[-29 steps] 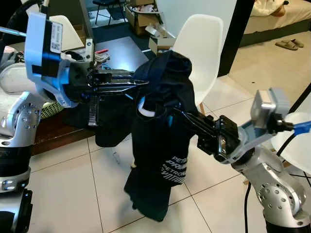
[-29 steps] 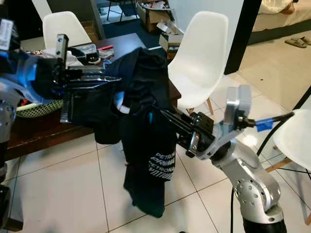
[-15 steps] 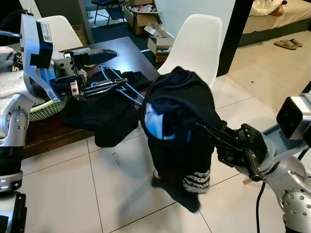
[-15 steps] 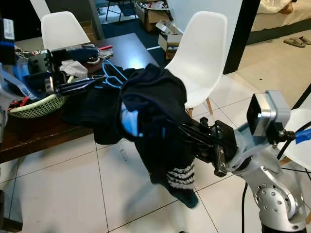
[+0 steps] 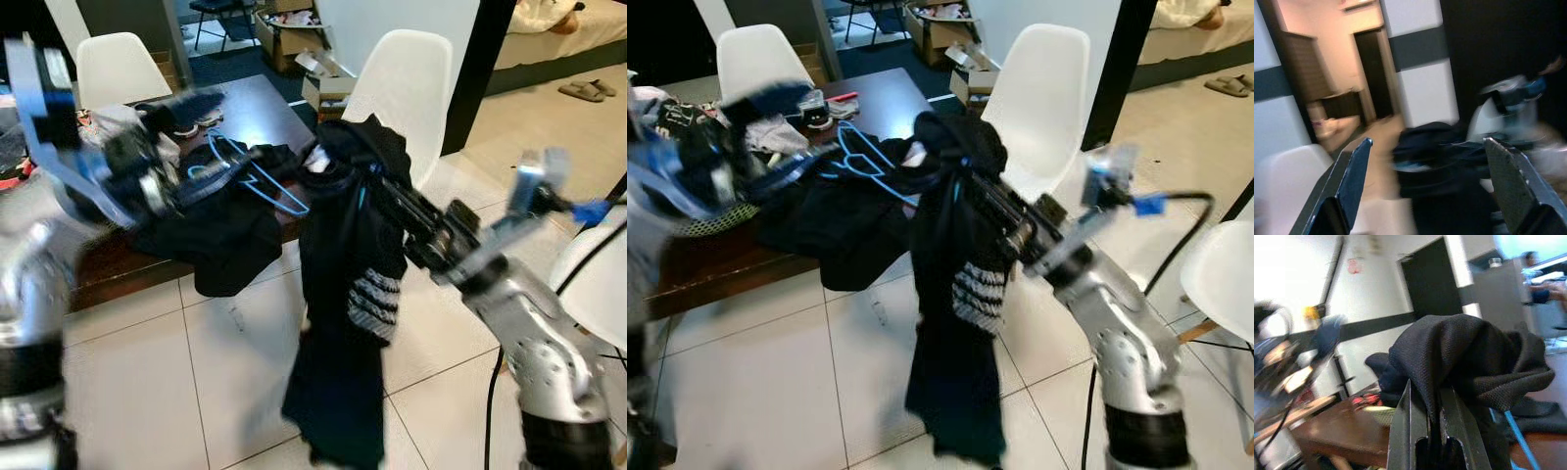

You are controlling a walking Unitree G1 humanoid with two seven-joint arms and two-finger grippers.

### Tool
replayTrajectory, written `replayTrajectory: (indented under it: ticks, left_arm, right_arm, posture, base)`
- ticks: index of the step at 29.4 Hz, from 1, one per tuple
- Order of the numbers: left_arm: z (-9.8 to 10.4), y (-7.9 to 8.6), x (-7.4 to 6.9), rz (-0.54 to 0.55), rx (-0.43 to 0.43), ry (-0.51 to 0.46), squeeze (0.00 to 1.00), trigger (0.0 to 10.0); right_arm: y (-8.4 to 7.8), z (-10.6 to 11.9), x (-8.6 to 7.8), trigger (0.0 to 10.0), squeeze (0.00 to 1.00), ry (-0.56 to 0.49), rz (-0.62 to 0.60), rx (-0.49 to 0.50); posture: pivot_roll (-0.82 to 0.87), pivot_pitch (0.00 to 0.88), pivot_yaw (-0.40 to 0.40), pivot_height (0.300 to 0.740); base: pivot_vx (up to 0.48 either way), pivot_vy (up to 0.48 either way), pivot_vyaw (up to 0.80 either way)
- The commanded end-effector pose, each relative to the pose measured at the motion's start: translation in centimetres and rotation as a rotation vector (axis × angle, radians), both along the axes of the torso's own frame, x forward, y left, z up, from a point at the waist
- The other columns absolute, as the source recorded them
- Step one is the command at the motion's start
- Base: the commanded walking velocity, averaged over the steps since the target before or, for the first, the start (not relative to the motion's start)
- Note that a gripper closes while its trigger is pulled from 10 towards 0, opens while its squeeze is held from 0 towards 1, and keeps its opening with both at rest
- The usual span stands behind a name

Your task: Hang hanger

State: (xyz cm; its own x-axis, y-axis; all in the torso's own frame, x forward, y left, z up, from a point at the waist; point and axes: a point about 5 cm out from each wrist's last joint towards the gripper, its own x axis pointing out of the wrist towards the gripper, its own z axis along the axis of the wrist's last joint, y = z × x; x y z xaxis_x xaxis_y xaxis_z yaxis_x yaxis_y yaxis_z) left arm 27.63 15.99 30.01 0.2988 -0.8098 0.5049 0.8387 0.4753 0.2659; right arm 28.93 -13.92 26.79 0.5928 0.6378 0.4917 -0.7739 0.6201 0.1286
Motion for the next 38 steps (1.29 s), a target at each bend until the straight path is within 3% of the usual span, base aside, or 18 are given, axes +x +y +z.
replayTrajectory:
  ticks: [1, 4, 7, 8, 9, 10, 11, 12, 17, 21, 23, 26, 28, 32, 38]
  left_arm:
    - [-0.7, -0.9, -0.3, 0.010, -0.030, 0.029, 1.00, 10.0]
    - [-1.0, -1.1, -0.2, 0.022, -0.049, 0.043, 1.00, 10.0]
    - [-1.8, -0.9, 1.1, 0.186, -0.129, 0.077, 1.00, 10.0]
    - [-1.8, -0.9, 1.1, 0.186, -0.129, 0.077, 1.00, 10.0]
    - [-1.9, -0.5, 1.6, 0.255, -0.144, 0.078, 0.88, 10.0]
    - [-1.9, -0.2, 1.9, 0.317, -0.151, 0.069, 0.00, 10.0]
    - [-1.9, -0.2, 1.9, 0.317, -0.151, 0.069, 0.00, 10.0]
    - [-1.5, 0.1, 2.2, 0.391, -0.160, 0.048, 0.00, 10.0]
    - [-1.2, 0.0, 2.2, 0.404, -0.176, 0.038, 0.00, 10.0]
    - [-1.1, -2.0, 1.8, 0.275, -0.231, 0.063, 0.00, 10.0]
    - [-1.1, -2.0, 1.8, 0.275, -0.231, 0.063, 0.00, 10.0]
    - [-1.2, -4.5, 0.0, 0.008, -0.265, 0.115, 0.00, 10.0]
    - [-1.3, -5.0, -0.6, -0.049, -0.265, 0.130, 0.00, 10.0]
    - [-1.8, -5.4, -1.2, -0.079, -0.278, 0.156, 0.00, 10.0]
    - [-1.9, -5.3, -1.0, -0.023, -0.302, 0.160, 0.00, 10.0]
  right_arm:
    - [-0.2, 0.7, 0.2, 0.0, 0.00, -0.015, -0.051, 0.052]
    - [-0.3, 0.9, 0.3, 0.0, 0.00, -0.016, -0.062, 0.074]
    - [-0.5, 2.1, 0.4, 0.0, 0.00, -0.044, -0.082, 0.149]
    - [-0.5, 2.1, 0.4, 0.0, 0.00, -0.044, -0.082, 0.149]
    - [-0.4, 2.5, 0.2, 0.0, 0.00, -0.060, -0.075, 0.173]
    - [-0.1, 2.8, -0.2, 0.0, 0.00, -0.076, -0.058, 0.191]
    - [-0.1, 2.8, -0.2, 0.0, 0.00, -0.076, -0.058, 0.191]
    - [0.3, 2.9, -0.7, 0.0, 0.00, -0.095, -0.025, 0.204]
    - [0.6, 2.8, -1.1, 0.0, 0.00, -0.099, -0.005, 0.204]
    - [1.4, 3.0, -1.7, 0.0, 0.00, -0.108, 0.031, 0.209]
    - [1.4, 3.0, -1.7, 0.0, 0.00, -0.108, 0.031, 0.209]
    - [2.0, 2.9, -1.7, 0.0, 0.00, -0.100, 0.038, 0.210]
    - [2.0, 2.8, -1.6, 0.0, 0.00, -0.094, 0.029, 0.210]
    - [2.0, 2.7, -1.4, 0.0, 0.00, -0.085, 0.015, 0.215]
    - [2.4, 2.9, -1.5, 0.0, 0.00, -0.087, 0.042, 0.219]
  posture:
    - [0.02, 0.118, 0.057, 0.740]
    - [0.02, 0.118, 0.057, 0.740]
    - [0.03, 0.122, 0.058, 0.740]
    - [0.03, 0.122, 0.058, 0.740]
    - [0.03, 0.124, 0.057, 0.740]
    - [0.03, 0.125, 0.058, 0.740]
    - [0.03, 0.125, 0.058, 0.740]
    - [0.03, 0.127, 0.055, 0.740]
    - [0.02, 0.128, 0.054, 0.740]
    - [0.02, 0.129, 0.052, 0.740]
    - [0.02, 0.129, 0.052, 0.740]
    - [0.01, 0.130, 0.054, 0.740]
    - [0.02, 0.130, 0.053, 0.740]
    - [0.02, 0.131, 0.052, 0.740]
    - [0.02, 0.131, 0.046, 0.740]
  base:
    - [0.000, 0.000, 0.00]
    - [0.000, 0.000, 0.00]
    - [0.000, 0.000, 0.00]
    - [0.000, 0.000, 0.00]
    - [0.000, 0.000, 0.00]
    - [0.000, 0.000, 0.00]
    - [0.000, 0.000, 0.00]
    - [0.000, 0.000, 0.00]
    - [0.000, 0.000, 0.00]
    - [0.000, 0.000, 0.00]
    - [0.000, 0.000, 0.00]
    - [0.000, 0.000, 0.00]
    - [0.000, 0.000, 0.00]
    - [0.000, 0.000, 0.00]
    - [0.000, 0.000, 0.00]
